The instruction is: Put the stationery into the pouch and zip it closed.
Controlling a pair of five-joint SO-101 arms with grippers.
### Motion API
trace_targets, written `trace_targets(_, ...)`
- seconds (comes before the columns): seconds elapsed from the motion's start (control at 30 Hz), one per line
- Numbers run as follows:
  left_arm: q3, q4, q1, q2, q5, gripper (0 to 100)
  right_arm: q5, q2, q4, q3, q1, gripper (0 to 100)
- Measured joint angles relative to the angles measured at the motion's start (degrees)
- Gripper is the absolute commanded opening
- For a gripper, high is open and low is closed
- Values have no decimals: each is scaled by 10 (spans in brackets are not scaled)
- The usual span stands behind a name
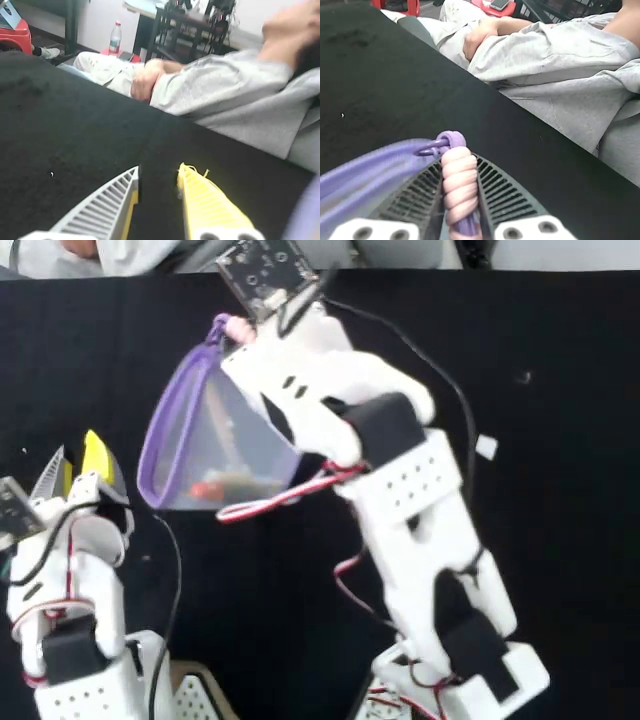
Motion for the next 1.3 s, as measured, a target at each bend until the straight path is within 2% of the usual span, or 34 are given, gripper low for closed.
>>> trace_targets(0.13,-94,97,46,-5,11,135,0,20,-22,0,0,11)
trace_targets(0.33,-227,227,191,-7,15,137,0,41,-43,0,1,11)
trace_targets(0.43,-243,237,286,-8,15,138,0,41,-41,0,11,11)
trace_targets(0.5,-222,214,329,-8,15,138,0,41,-34,0,14,11)
trace_targets(0.63,-113,122,339,-7,-13,134,0,27,-9,0,14,11)
trace_targets(0.8,-9,34,264,0,-12,137,0,-23,27,0,15,11)
trace_targets(0.9,-7,27,236,-5,11,137,0,-36,33,0,15,11)
trace_targets(1.17,-9,42,252,-5,18,139,0,-36,38,0,15,11)
trace_targets(1.3,-18,43,257,-4,18,200,0,-40,48,0,15,11)
